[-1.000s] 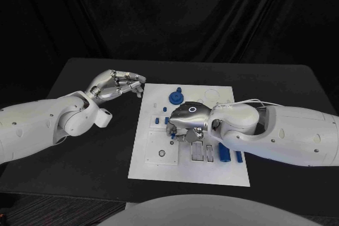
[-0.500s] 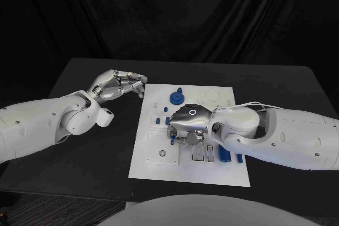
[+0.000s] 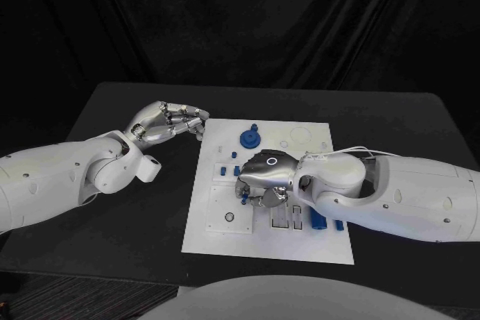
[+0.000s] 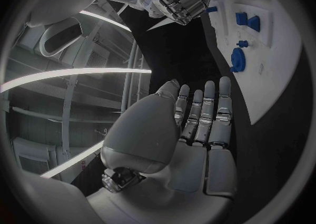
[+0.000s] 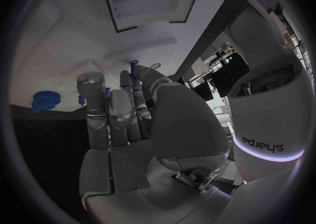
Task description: Assemble the parts on the task board
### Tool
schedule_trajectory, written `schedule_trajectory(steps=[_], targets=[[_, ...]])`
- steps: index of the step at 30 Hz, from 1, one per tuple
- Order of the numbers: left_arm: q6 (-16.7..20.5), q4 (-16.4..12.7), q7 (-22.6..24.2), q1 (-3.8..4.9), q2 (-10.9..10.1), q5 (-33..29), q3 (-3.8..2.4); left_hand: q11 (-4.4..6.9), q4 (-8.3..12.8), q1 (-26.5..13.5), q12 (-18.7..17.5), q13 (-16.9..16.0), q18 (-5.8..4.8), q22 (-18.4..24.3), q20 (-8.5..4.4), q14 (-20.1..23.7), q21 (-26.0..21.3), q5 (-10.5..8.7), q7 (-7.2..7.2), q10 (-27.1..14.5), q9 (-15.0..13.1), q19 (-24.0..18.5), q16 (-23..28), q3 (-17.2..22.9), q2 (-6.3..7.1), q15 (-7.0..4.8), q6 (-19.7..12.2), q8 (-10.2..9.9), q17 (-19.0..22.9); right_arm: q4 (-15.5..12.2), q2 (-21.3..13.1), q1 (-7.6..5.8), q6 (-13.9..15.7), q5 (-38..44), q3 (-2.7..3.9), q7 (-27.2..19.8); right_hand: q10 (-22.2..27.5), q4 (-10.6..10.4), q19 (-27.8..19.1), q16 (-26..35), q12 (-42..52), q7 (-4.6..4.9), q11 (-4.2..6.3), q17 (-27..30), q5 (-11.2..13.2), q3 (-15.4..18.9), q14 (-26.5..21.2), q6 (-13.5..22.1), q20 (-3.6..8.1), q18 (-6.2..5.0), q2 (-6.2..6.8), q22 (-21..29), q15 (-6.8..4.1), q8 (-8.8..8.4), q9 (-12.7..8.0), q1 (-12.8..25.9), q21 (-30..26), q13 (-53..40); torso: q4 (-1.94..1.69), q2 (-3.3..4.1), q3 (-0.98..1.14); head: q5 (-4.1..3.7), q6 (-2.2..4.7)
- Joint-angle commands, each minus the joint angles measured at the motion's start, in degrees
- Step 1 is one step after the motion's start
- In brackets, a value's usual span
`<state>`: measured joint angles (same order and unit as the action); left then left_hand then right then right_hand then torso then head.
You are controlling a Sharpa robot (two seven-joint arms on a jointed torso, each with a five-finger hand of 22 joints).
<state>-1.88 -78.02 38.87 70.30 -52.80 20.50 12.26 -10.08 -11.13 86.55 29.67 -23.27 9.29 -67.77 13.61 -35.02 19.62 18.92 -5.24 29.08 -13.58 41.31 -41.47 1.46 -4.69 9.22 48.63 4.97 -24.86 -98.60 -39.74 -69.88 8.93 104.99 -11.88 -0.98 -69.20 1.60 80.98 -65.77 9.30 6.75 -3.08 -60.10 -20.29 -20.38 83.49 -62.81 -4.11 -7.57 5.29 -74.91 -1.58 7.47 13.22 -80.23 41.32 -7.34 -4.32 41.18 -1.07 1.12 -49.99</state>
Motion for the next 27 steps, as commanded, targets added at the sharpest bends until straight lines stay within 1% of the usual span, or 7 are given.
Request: schedule_trajectory(steps=[1, 6, 10, 13, 16, 20, 27], targets=[[-0.9, 0.0, 2.2, -0.13, 0.1, -0.5, -0.05, -0.09, 0.2, 0.0, 0.3, 0.1, -0.46, -0.1, 0.3, 0.3, -0.3, 0.31, -0.11, -0.4, 0.1, -0.3, 0.3, 0.0, -0.32, 0.08, -0.5, 0.1, 0.1, 0.1, 0.1, 0.35, -0.6, 0.5, 0.02, 0.8, -0.4, 0.1, 0.0, -0.1, -0.2, 0.13, -0.06, 0.1, 0.1, -0.3, 0.4, 0.3, -0.06, 0.48, 0.52, -5.8, 0.09, -0.38, 0.0, 0.0, 0.0, 0.1, 0.05, 0.01, -0.02, 0.1, -0.01], [-1.1, 0.1, 2.1, -0.2, 0.2, -0.5, -0.05, -0.1, 0.2, 0.0, 0.3, 0.1, -0.47, -0.1, 0.3, 0.4, -0.3, 0.32, -0.13, -0.5, 0.1, -0.3, 0.3, 0.0, -0.29, 0.1, -0.5, 0.1, 0.1, 0.2, 0.2, 0.68, -0.5, 0.5, 0.02, 0.9, -0.4, 0.1, 0.0, -0.2, -0.3, 0.14, -0.07, 0.1, 0.1, -0.3, 0.4, 0.3, -0.07, 0.49, 0.51, -5.8, 0.09, -0.4, 0.0, 0.0, 0.1, 0.1, 0.11, -0.03, -0.01, 0.07, -0.01], [-1.2, 0.2, 2.0, -0.25, 0.2, -0.5, -0.05, -0.11, 0.3, 0.0, 0.3, 0.1, -0.48, -0.1, 0.31, 0.4, -0.3, 0.34, -0.16, -0.6, 0.1, -0.3, 0.3, 0.0, -0.27, 0.11, -0.6, 0.1, 0.1, 0.2, 0.3, 0.92, -0.6, 0.5, 0.02, 1.0, -0.5, 0.1, 0.0, -0.1, -0.3, 0.15, -0.08, 0.1, 0.1, -0.3, 0.4, 0.3, -0.07, 0.48, 0.5, -5.8, 0.1, -0.42, 0.0, 0.0, 0.0, 0.1, -0.01, -0.05, 0.04, -0.02, -0.01], [-1.2, 0.3, 1.9, -0.27, 0.2, -0.5, -0.05, -0.11, 0.3, 0.0, 0.3, 0.1, -0.48, -0.1, 0.31, 0.4, -0.3, 0.34, -0.16, -0.6, 0.1, -0.3, 0.3, 0.0, -0.27, 0.11, -0.6, 0.1, 0.1, 0.3, 0.3, 1.03, -0.7, 0.5, 0.02, 1.1, -0.5, 0.1, 0.0, -0.1, -0.3, 0.15, -0.08, 0.1, 0.1, -0.3, 0.4, 0.3, -0.07, 0.48, 0.5, -5.8, 0.1, -0.42, 0.0, 0.0, 0.0, 0.1, 0.01, -0.04, 0.05, -0.03, -0.01], [-1.3, 0.3, 1.9, -0.3, 0.2, -0.5, -0.05, -0.11, 0.3, 0.0, 0.3, 0.1, -0.48, -0.1, 0.31, 0.4, -0.3, 0.34, -0.16, -0.6, 0.1, -0.3, 0.3, 0.0, -0.27, 0.11, -0.6, 0.1, 0.1, 0.4, 0.4, 1.17, -0.9, 0.5, 0.02, 1.2, -0.4, 0.1, -0.2, 0.0, -0.4, 0.24, -0.16, 0.4, 0.1, -0.3, 0.2, 0.5, -0.1, 0.43, 0.6, -5.7, 0.16, -0.63, 0.0, 0.1, -0.3, 0.1, 0.08, -0.04, 0.04, 0.05, -0.01], [-1.3, 0.4, 1.8, -0.32, 0.3, -0.5, -0.05, -0.11, 0.3, 0.0, 0.3, 0.1, -0.48, -0.1, 0.31, 0.4, -0.3, 0.34, -0.16, -0.6, 0.1, -0.3, 0.3, 0.0, -0.27, 0.11, -0.6, 0.1, 0.1, 0.4, 0.4, 1.27, -1.2, 0.5, 0.02, 1.1, -0.1, 0.0, -0.5, 0.1, -0.7, 0.42, -0.35, 0.5, 0.4, -0.3, -0.1, 0.9, -0.2, 0.37, 0.71, -5.5, 0.33, -1.07, -0.2, 0.3, -0.9, 0.2, 0.05, -0.03, 0.05, 0.04, -0.01], [-1.4, 0.5, 1.6, -0.36, 0.3, -0.5, -0.05, -0.12, 0.3, 0.0, 0.3, 0.2, -0.5, -0.1, 0.32, 0.5, -0.4, 0.4, -0.22, -0.7, 0.1, -0.4, 0.3, 0.0, -0.31, 0.14, -0.7, 0.0, 0.2, 0.4, 0.3, 1.43, -1.2, 0.5, 0.02, 1.0, -0.1, 0.0, -0.7, 0.2, -0.7, 0.46, -0.39, 0.6, 0.7, -0.3, -0.2, 1.0, -0.25, 0.36, 0.72, -5.5, 0.38, -1.19, -0.2, 0.5, -0.9, 0.2, 0.04, -0.02, 0.06, 0.03, -0.01]])
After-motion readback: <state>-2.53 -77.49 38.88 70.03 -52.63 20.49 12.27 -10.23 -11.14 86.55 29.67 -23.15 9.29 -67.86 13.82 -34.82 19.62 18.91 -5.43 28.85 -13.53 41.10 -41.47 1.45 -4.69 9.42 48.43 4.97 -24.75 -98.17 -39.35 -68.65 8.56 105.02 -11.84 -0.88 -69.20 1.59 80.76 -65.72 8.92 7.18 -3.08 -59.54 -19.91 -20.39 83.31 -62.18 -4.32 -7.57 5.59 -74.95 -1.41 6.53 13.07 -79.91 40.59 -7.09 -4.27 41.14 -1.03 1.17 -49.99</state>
